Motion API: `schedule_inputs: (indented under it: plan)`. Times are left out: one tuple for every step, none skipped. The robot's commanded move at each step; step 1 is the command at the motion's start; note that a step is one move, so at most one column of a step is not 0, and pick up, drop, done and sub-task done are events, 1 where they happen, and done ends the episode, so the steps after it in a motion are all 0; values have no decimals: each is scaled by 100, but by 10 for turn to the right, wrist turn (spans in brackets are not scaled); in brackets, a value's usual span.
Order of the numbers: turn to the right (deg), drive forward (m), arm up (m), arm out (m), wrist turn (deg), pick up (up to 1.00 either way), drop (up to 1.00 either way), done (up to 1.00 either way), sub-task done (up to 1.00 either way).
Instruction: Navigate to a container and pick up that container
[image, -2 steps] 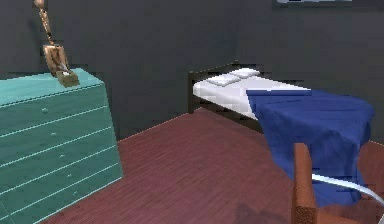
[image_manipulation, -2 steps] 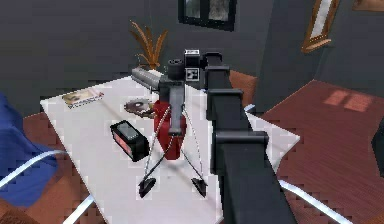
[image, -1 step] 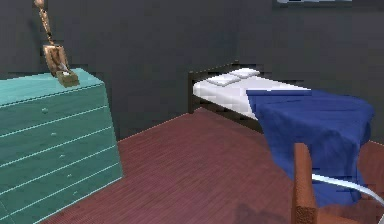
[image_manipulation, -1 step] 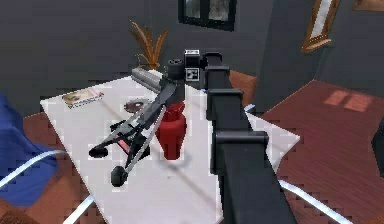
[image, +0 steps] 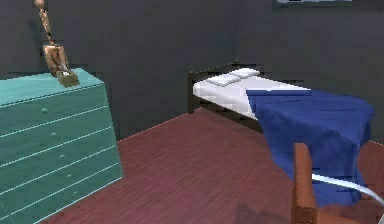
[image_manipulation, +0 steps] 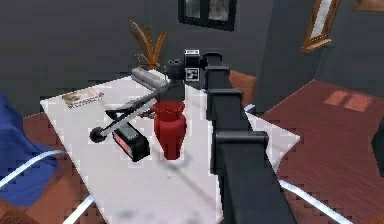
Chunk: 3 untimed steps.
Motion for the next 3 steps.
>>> schedule_inputs:
  plan:
    - [0,0,0,0,450,0,0,0,0]
    - [0,0,0,0,330,0,0,0,0]
    - [0,0,-18,0,0,0,0,0,0]
